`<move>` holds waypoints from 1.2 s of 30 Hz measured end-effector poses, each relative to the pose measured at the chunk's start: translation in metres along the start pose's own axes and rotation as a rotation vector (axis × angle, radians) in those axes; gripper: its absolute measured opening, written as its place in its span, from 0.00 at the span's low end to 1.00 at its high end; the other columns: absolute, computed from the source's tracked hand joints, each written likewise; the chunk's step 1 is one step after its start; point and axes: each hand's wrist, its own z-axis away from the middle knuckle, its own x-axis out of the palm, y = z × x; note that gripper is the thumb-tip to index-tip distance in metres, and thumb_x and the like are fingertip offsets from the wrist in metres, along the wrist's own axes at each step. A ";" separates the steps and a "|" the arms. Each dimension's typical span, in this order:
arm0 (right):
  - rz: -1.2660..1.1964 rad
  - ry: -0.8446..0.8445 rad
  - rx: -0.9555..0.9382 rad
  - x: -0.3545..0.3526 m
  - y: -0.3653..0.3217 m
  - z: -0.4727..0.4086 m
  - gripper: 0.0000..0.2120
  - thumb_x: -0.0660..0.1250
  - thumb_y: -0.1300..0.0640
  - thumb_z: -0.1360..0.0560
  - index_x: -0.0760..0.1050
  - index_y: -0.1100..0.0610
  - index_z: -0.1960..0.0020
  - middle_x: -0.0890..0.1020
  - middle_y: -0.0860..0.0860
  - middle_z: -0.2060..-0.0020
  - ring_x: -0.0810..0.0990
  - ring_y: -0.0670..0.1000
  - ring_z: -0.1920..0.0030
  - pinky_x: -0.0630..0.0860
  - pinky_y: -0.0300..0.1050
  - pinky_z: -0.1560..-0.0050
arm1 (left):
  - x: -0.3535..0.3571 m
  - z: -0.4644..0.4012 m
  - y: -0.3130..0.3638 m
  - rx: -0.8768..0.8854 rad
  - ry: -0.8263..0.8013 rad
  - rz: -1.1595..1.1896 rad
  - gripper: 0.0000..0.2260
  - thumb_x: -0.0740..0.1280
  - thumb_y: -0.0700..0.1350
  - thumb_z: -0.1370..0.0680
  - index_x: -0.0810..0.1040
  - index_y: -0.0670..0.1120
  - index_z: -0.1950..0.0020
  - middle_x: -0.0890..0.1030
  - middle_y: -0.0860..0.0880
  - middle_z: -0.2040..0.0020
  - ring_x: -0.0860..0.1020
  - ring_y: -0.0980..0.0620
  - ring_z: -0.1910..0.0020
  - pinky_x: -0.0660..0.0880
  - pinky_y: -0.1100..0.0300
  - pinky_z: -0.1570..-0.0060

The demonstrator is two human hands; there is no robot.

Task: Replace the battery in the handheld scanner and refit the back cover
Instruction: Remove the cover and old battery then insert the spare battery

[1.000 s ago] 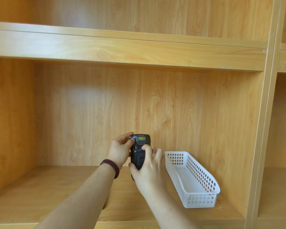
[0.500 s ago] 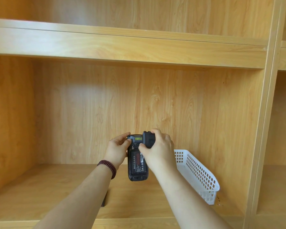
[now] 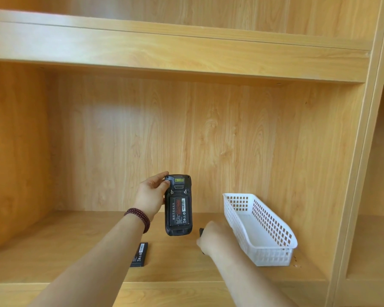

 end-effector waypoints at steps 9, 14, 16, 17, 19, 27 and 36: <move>0.227 -0.031 -0.042 0.000 0.010 0.005 0.13 0.62 0.57 0.23 0.78 0.56 0.41 0.81 0.53 0.43 0.79 0.55 0.42 0.78 0.46 0.47 | 0.009 0.004 0.003 -0.003 -0.035 0.017 0.14 0.64 0.38 0.20 0.76 0.46 0.35 0.82 0.44 0.44 0.82 0.51 0.53 0.82 0.54 0.56; 0.213 -0.018 -0.039 0.006 0.015 0.008 0.14 0.62 0.55 0.23 0.79 0.56 0.40 0.80 0.53 0.42 0.78 0.55 0.42 0.75 0.45 0.53 | 0.010 0.005 -0.001 -0.012 -0.039 -0.001 0.14 0.64 0.39 0.20 0.77 0.47 0.36 0.82 0.43 0.42 0.82 0.48 0.50 0.81 0.53 0.55; 0.194 -0.011 -0.036 0.008 0.015 0.007 0.16 0.62 0.54 0.23 0.77 0.56 0.37 0.76 0.53 0.38 0.74 0.56 0.38 0.75 0.46 0.47 | 0.010 0.005 -0.001 -0.016 -0.039 -0.002 0.14 0.64 0.38 0.20 0.76 0.47 0.35 0.82 0.43 0.43 0.82 0.49 0.50 0.81 0.53 0.55; 0.186 -0.009 -0.033 0.009 0.016 0.008 0.17 0.62 0.54 0.23 0.76 0.55 0.36 0.74 0.54 0.36 0.72 0.56 0.36 0.74 0.47 0.43 | 0.011 0.005 -0.001 -0.018 -0.039 0.001 0.14 0.64 0.38 0.20 0.76 0.46 0.35 0.82 0.44 0.43 0.82 0.49 0.50 0.81 0.53 0.55; 0.167 -0.014 -0.028 0.009 0.017 0.009 0.18 0.63 0.54 0.24 0.75 0.55 0.35 0.72 0.54 0.35 0.71 0.56 0.35 0.74 0.47 0.39 | 0.011 0.006 -0.001 -0.022 -0.040 0.006 0.14 0.64 0.38 0.20 0.76 0.46 0.34 0.83 0.44 0.44 0.82 0.49 0.50 0.81 0.54 0.55; -0.228 0.286 -0.289 -0.026 0.008 0.026 0.23 0.57 0.50 0.18 0.62 0.53 0.24 0.60 0.55 0.23 0.65 0.55 0.26 0.71 0.47 0.36 | 0.012 0.008 0.003 -0.008 -0.039 0.016 0.14 0.64 0.38 0.20 0.76 0.46 0.35 0.82 0.43 0.42 0.82 0.48 0.49 0.82 0.55 0.58; 0.051 0.623 -0.737 -0.035 0.012 0.025 0.29 0.54 0.37 0.22 0.57 0.42 0.23 0.38 0.49 0.20 0.30 0.53 0.22 0.32 0.60 0.24 | 0.013 0.011 0.009 0.016 -0.041 0.010 0.14 0.64 0.39 0.20 0.76 0.46 0.35 0.83 0.44 0.44 0.83 0.48 0.49 0.82 0.49 0.51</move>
